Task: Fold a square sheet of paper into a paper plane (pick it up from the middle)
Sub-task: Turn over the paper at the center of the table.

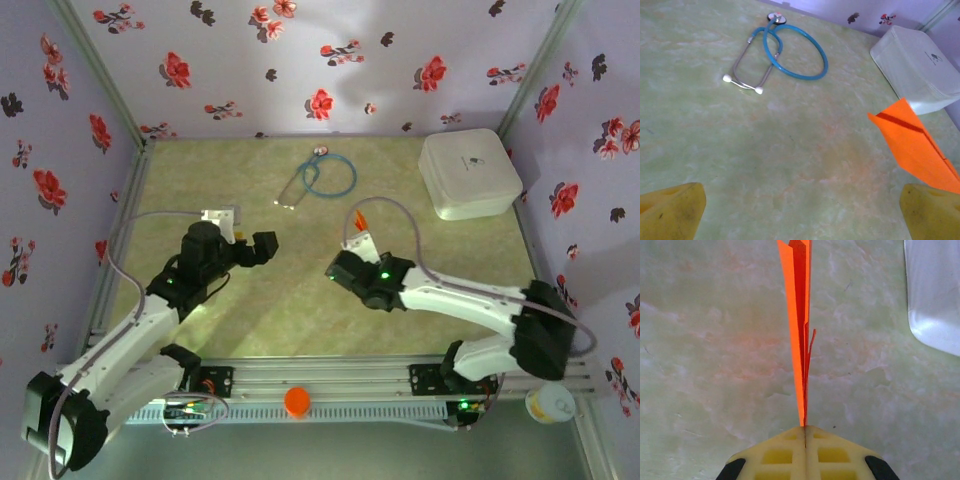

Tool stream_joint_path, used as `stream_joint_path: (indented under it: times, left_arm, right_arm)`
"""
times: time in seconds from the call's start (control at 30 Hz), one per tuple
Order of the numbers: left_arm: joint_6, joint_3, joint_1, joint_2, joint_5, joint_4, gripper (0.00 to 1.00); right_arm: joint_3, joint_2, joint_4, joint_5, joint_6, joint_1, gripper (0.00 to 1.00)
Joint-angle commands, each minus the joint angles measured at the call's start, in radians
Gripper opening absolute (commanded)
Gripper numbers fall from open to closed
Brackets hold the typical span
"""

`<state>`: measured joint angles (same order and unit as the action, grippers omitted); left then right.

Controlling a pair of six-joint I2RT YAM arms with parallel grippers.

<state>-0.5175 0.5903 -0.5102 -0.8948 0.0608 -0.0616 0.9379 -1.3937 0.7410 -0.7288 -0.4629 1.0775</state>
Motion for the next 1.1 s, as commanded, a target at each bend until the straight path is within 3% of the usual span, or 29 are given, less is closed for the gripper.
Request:
stream_joint_path:
  times: [0.0,0.13,0.27,0.37,0.43,0.6,0.67,0.8,0.87,1.07]
  left_arm:
    - [-0.021,-0.012,0.021,0.025,-0.04,-0.021,1.0]
    - [-0.043,-0.018,0.039,0.053,-0.097,-0.044,1.0]
    - [-0.058,-0.013,0.058,0.06,-0.093,-0.06,0.98]
    - [-0.063,0.0,0.063,0.054,-0.087,-0.076,0.94]
    - [-0.067,0.011,0.067,0.044,-0.067,-0.083,0.91]
    - [-0.066,0.049,0.07,-0.023,0.022,-0.092,0.78]
    - [-0.08,0.059,0.07,-0.054,0.058,-0.086,0.73]
    - [-0.107,0.081,0.07,-0.125,0.121,-0.076,0.55]
    - [-0.134,0.084,0.069,-0.152,0.142,-0.062,0.51]
    - [-0.162,0.098,0.068,-0.217,0.201,-0.063,0.43]
  right_arm:
    - [0.06,-0.132,0.077,-0.1,0.005,0.062,0.02]
    - [0.149,-0.293,0.085,-0.066,0.034,0.127,0.03]
    - [0.166,-0.336,-0.024,0.156,0.088,0.138,0.11]
    - [0.136,-0.29,-0.125,0.317,0.106,0.128,0.25]
    - [0.094,-0.218,-0.223,0.494,0.103,0.09,0.38]
    - [-0.085,-0.038,-0.491,0.812,-0.04,-0.126,0.48]
    - [-0.137,-0.016,-0.562,0.916,-0.091,-0.22,0.44]
    - [-0.169,-0.055,-0.649,1.083,-0.167,-0.35,0.27]
    - [-0.164,-0.094,-0.661,1.121,-0.193,-0.38,0.19]
    - [-0.185,-0.189,-0.723,1.153,-0.245,-0.399,0.14]
